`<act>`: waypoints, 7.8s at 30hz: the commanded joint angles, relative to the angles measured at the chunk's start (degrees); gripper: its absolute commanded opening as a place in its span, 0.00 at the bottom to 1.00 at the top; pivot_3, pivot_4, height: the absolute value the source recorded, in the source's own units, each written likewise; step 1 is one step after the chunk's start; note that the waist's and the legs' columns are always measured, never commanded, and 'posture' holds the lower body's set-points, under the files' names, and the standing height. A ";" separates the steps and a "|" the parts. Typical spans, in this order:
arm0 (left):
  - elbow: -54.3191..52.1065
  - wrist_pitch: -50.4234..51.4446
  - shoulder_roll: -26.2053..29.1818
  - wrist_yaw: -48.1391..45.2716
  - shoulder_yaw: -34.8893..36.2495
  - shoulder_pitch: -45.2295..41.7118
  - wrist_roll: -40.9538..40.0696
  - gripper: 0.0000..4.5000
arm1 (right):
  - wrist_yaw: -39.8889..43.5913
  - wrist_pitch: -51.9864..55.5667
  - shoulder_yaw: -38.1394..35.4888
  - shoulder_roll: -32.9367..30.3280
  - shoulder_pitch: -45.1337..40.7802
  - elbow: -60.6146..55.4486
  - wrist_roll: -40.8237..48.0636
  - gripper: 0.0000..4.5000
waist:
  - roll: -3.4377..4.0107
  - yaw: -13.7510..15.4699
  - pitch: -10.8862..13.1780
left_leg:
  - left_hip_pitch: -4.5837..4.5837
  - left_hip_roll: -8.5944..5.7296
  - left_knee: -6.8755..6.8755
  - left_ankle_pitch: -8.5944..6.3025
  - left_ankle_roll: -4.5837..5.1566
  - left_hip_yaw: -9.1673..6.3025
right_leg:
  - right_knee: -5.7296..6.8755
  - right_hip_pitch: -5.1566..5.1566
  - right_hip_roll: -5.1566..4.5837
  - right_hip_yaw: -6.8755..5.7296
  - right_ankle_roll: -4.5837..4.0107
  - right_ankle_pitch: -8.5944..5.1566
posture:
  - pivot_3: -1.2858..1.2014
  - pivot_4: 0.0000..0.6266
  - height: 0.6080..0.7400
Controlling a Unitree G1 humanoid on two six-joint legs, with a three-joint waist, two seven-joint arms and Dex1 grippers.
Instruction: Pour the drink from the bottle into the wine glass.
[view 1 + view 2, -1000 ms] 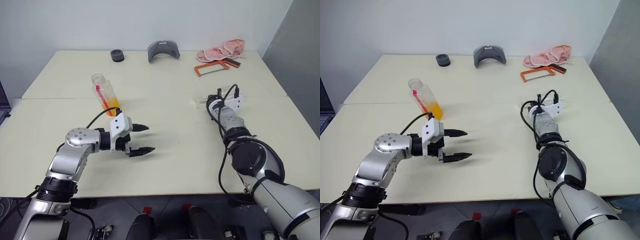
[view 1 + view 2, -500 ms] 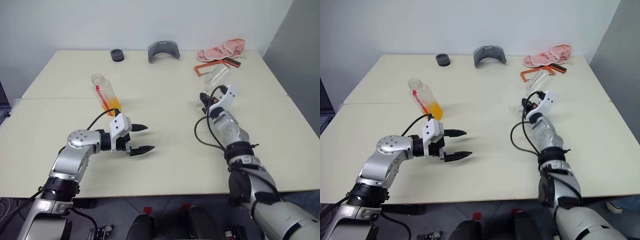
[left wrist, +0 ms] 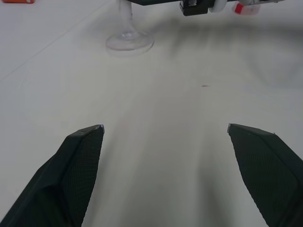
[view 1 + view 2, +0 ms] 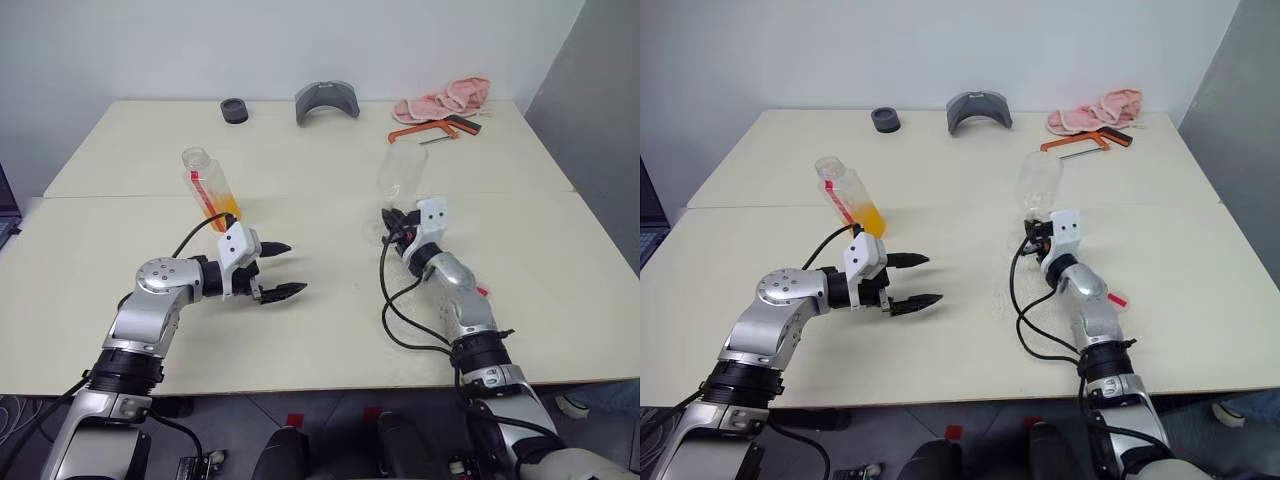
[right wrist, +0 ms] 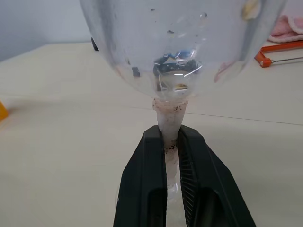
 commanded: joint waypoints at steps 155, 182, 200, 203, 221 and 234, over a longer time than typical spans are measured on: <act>17.09 -9.10 -2.77 29.69 15.66 -4.96 6.77 1.00 | 24.37 23.62 13.72 -17.30 16.36 -50.34 10.35 1.00 | -0.08 1.99 -0.04 | -0.01 -0.08 0.08 0.00 0.00 -0.30 | -0.06 0.10 -0.09 -0.18 0.02 0.00 | 0.52 0.24 1.00; 41.08 -16.26 -4.91 28.57 15.04 -24.08 8.34 1.00 | 20.23 22.98 12.67 -14.36 12.61 -49.20 10.26 1.00 | -0.10 1.85 -0.04 | -0.05 -0.18 0.12 0.01 -0.01 -0.30 | -0.05 0.06 -0.05 -0.22 0.02 0.00 | 0.52 0.24 1.00; 36.84 -19.31 -7.17 26.80 12.64 -25.95 9.20 0.38 | 18.33 22.61 11.28 -13.48 12.40 -50.20 10.83 1.00 | -0.11 1.75 -0.03 | -0.17 -0.15 0.17 0.01 -0.03 -0.40 | -0.04 0.01 -0.05 -0.24 0.01 0.00 | 0.52 0.24 1.00; 31.21 -22.35 -6.82 27.60 9.39 -26.00 12.83 0.38 | 16.72 23.18 9.68 -12.31 11.94 -50.34 11.99 1.00 | -0.12 1.80 -0.03 | -0.21 -0.14 0.18 0.05 -0.08 -0.45 | -0.05 -0.01 -0.07 -0.26 0.01 0.00 | 0.52 0.24 1.00; 35.03 -46.95 -1.24 38.29 -4.48 -35.21 36.02 0.38 | 7.53 25.48 7.24 -9.37 7.46 -46.31 9.58 1.00 | -0.11 1.78 -0.03 | -0.23 -0.22 0.15 0.02 -0.03 -0.32 | -0.04 -0.08 -0.02 -0.22 0.01 0.00 | 0.52 0.24 1.00; 41.32 -54.16 0.93 50.81 -11.58 -41.80 49.90 0.38 | 7.45 25.37 7.41 -10.14 7.92 -46.65 9.00 1.00 | -0.11 1.74 -0.03 | -0.27 -0.24 0.15 0.01 -0.02 -0.09 | -0.03 -0.11 -0.02 -0.22 0.01 0.00 | 0.52 0.24 1.00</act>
